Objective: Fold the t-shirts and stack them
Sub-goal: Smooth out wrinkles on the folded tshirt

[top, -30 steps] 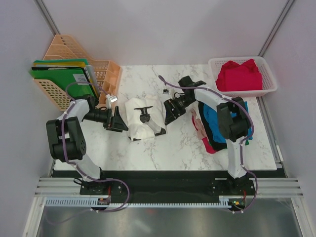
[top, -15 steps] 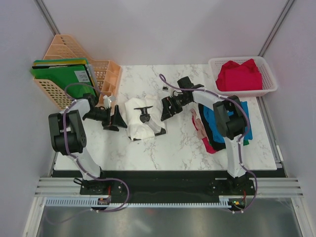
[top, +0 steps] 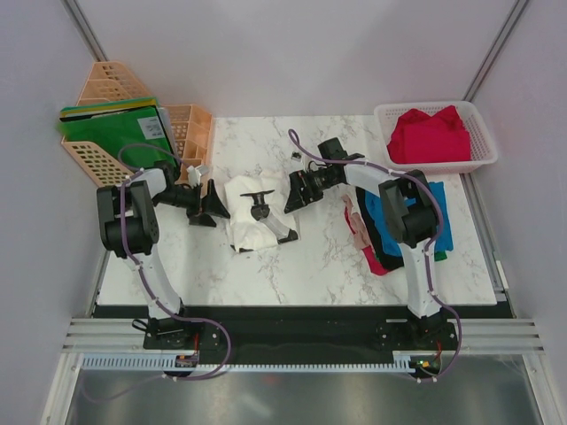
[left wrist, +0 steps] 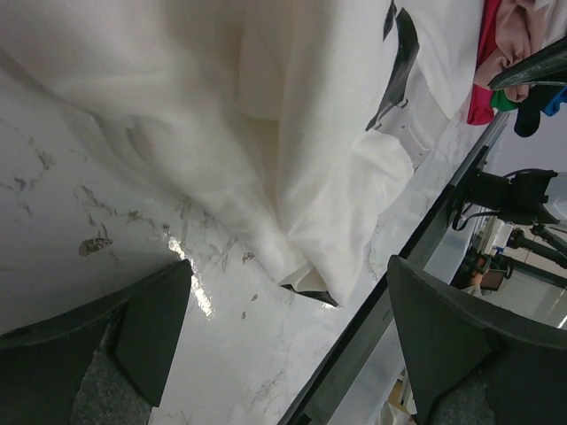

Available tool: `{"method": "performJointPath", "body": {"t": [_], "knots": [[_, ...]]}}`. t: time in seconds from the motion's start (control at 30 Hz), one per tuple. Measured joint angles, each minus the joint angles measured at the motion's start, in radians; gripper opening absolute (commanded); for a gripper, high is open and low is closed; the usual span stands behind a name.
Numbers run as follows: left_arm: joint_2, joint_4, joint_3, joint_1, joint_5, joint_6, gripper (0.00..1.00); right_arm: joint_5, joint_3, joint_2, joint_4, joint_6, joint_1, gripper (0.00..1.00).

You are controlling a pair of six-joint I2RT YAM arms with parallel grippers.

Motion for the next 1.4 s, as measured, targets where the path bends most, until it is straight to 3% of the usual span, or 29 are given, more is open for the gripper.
{"method": "performJointPath", "body": {"t": [0.5, 0.63, 0.73, 0.77, 0.87, 0.93, 1.13, 1.17, 1.2, 1.3, 1.4], "knots": [[0.081, 0.002, 0.084, -0.064, 0.087, -0.021, 0.98, -0.106, 0.019, 0.053, 0.099, 0.088, 0.027, 0.98], [0.083, 0.01, 0.09, -0.077, 0.077, -0.031, 0.79, -0.117, 0.019, 0.058, 0.113, 0.096, 0.037, 0.94], [0.083, 0.014, 0.09, -0.078, 0.074, -0.032, 0.75, -0.121, 0.02, 0.062, 0.118, 0.099, 0.039, 0.94], [0.083, 0.014, 0.091, -0.078, 0.071, -0.032, 0.63, -0.123, 0.02, 0.063, 0.119, 0.099, 0.039, 0.92], [0.083, 0.013, 0.095, -0.079, 0.055, -0.032, 0.47, -0.124, 0.02, 0.067, 0.123, 0.1, 0.039, 0.86], [0.083, 0.012, 0.096, -0.08, 0.051, -0.032, 0.41, -0.123, 0.021, 0.072, 0.126, 0.102, 0.039, 0.71], [0.089, 0.008, 0.102, -0.08, 0.056, -0.032, 0.26, -0.143, 0.025, 0.105, 0.13, 0.116, 0.041, 0.51], [0.093, 0.006, 0.106, -0.08, 0.06, -0.031, 0.14, -0.146, 0.027, 0.109, 0.131, 0.117, 0.041, 0.45], [0.097, 0.003, 0.111, -0.08, 0.064, -0.031, 0.08, -0.148, 0.029, 0.115, 0.13, 0.118, 0.041, 0.28], [0.1, 0.0, 0.116, -0.081, 0.072, -0.029, 0.02, -0.146, 0.031, 0.138, 0.122, 0.129, 0.043, 0.0], [0.101, -0.003, 0.116, -0.082, 0.079, -0.027, 0.02, -0.149, 0.031, 0.141, 0.115, 0.133, 0.046, 0.0]]}}
